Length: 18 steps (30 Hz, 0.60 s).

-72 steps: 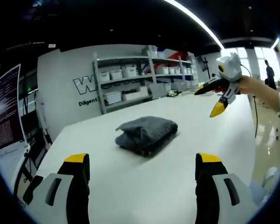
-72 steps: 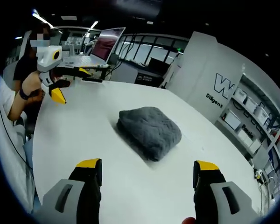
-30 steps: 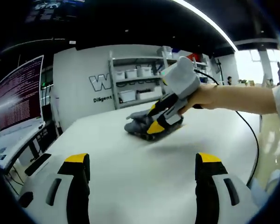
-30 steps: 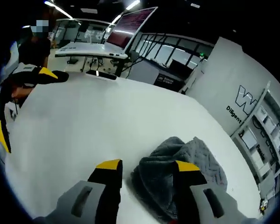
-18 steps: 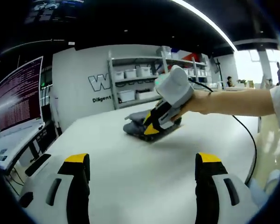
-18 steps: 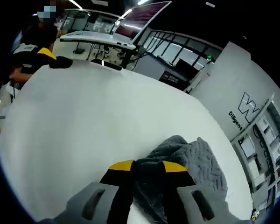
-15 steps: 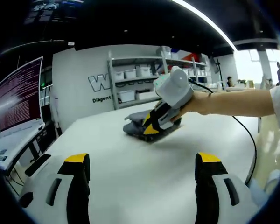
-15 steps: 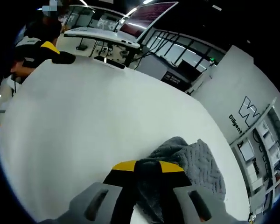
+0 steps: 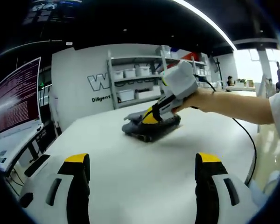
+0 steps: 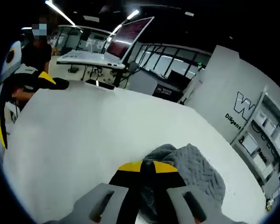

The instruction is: Open the folded towel by lifting each exposed corner and separating the folded layers until the towel lies flat within the target outline without major curled edges

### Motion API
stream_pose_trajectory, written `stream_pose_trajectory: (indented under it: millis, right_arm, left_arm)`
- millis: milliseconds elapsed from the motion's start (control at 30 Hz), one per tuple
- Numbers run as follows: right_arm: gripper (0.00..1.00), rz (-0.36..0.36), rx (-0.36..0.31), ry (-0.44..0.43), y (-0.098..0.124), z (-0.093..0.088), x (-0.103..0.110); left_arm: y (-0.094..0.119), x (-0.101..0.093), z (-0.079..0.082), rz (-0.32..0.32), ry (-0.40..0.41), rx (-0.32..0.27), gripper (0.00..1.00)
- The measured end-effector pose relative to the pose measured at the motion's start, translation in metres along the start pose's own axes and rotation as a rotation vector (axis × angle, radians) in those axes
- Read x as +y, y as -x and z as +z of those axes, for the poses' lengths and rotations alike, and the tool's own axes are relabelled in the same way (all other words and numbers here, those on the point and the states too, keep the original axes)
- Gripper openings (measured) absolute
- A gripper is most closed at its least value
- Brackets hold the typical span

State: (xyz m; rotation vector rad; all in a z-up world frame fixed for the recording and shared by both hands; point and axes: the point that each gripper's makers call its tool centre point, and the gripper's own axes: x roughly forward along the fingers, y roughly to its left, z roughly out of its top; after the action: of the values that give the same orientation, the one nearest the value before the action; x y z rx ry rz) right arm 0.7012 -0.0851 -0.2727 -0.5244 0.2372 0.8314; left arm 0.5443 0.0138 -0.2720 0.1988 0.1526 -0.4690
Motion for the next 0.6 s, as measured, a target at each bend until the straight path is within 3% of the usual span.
stream_pose_trajectory:
  millis: [333,600]
  right_arm:
    - [0.01,-0.027,-0.163,-0.153,0.019,0.011,-0.019]
    - [0.01,-0.01,-0.205,-0.214,0.027,0.014,-0.029]
  left_arm:
    - [-0.002,0.005,0.009,0.043,-0.007,-0.008,0.91]
    - [-0.001,0.005,0.019,0.075,-0.019,-0.024,0.91]
